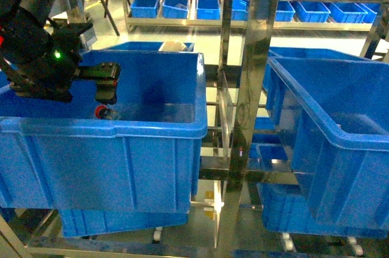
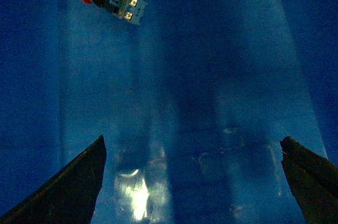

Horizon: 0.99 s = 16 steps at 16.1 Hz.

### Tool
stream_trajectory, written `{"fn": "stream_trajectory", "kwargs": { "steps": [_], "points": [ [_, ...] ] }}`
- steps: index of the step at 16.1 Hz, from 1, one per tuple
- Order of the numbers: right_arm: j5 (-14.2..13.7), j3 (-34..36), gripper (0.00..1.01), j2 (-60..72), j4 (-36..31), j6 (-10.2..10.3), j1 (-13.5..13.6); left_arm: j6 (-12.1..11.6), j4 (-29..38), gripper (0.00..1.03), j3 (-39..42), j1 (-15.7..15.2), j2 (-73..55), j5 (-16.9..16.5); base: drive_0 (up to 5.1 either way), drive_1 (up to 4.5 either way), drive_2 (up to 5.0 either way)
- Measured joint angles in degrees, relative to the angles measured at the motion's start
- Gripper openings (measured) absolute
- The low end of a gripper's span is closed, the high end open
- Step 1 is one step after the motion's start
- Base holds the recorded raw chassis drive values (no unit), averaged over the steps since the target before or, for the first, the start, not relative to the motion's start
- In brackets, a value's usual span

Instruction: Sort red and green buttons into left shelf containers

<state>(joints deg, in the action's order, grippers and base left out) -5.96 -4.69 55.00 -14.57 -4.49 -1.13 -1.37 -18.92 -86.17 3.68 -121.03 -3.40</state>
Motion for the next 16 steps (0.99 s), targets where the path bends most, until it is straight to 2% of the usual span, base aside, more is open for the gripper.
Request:
{"fn": "stream_trajectory", "kwargs": {
  "steps": [5,7,9,10,12,13,14,15,16],
  "points": [
    [0.0,0.0,0.98,0.0,0.0,0.0,0.0,1.2,5.3,0.98,15.0,1.5,12.5,-1.3,0.0,0.00,0.0],
    [0.0,0.0,0.98,0.0,0.0,0.0,0.0,3.1,8.9,0.98,23.5,1.5,19.6,-1.8,0.0,0.00,0.0],
    [0.0,0.0,0.98,0.0,0.0,0.0,0.0,4.9,13.9,0.98,30.3,1.5,26.9,-0.4,0.0,0.00,0.0],
    [0.0,0.0,0.98,0.0,0.0,0.0,0.0,5.8,18.4,0.98,35.6,1.4,33.5,2.7,0.0,0.00,0.0],
    [0.0,0.0,0.98,0.0,0.0,0.0,0.0,7.6,23.7,0.98,46.3,2.8,46.6,11.4,0.0,0.00,0.0],
    [0.0,0.0,0.98,0.0,0.0,0.0,0.0,9.9,21.5,0.98,52.2,5.5,54.8,16.3,0.0,0.00,0.0],
    [0.0,0.0,0.98,0.0,0.0,0.0,0.0,12.4,18.4,0.98,56.6,8.4,61.8,19.1,0.0,0.00,0.0],
    [0.0,0.0,0.98,0.0,0.0,0.0,0.0,14.1,15.8,0.98,58.7,10.3,66.6,21.4,0.0,0.00,0.0],
    [0.0,0.0,0.98,0.0,0.0,0.0,0.0,15.0,15.6,0.98,59.4,10.6,69.7,21.7,0.0,0.00,0.0]
  ]
}}
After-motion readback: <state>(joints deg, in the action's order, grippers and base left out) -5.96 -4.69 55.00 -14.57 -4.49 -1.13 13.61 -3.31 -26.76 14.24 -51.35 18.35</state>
